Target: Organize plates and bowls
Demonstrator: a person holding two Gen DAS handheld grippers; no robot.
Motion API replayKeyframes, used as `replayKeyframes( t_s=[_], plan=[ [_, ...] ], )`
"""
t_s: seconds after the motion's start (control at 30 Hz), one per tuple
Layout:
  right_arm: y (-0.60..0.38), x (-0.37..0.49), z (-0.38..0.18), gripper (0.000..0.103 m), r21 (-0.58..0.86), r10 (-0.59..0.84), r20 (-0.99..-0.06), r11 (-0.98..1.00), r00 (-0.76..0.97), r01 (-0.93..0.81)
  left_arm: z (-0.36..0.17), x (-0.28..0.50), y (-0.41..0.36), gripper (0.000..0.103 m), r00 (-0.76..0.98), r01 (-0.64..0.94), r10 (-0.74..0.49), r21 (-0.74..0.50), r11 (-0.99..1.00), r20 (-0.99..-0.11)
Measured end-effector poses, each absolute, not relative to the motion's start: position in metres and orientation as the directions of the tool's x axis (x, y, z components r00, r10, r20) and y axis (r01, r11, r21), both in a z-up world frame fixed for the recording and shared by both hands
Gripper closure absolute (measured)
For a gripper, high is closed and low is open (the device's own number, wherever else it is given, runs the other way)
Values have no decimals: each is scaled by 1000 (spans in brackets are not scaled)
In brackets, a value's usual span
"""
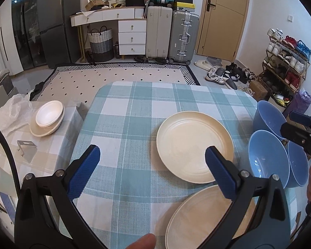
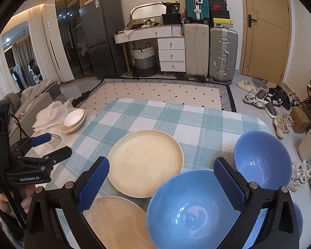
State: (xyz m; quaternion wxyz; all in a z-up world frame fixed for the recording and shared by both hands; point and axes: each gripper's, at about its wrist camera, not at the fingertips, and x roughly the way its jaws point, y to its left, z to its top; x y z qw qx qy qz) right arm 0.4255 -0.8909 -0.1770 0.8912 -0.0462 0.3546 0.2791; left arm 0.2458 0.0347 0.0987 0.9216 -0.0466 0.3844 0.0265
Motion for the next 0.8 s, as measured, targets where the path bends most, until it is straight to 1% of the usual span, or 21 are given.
replayKeyframes(
  t_s=[0.47, 0.6, 0.8],
  plan=[
    [-866, 484, -198, 1, 126, 441, -728, 839, 525, -530, 74, 291, 45, 2, 664, -116, 24, -71, 991, -747],
    [-857, 501, -213, 1, 117, 417, -760, 842, 498, -527, 61, 302, 50, 2, 644, -126, 16, -85, 988, -765],
    [-845, 528, -241, 1, 131, 385, -826, 842, 411, -524, 39, 317, 50, 2, 613, -136, 16, -86, 987, -790]
  ],
)
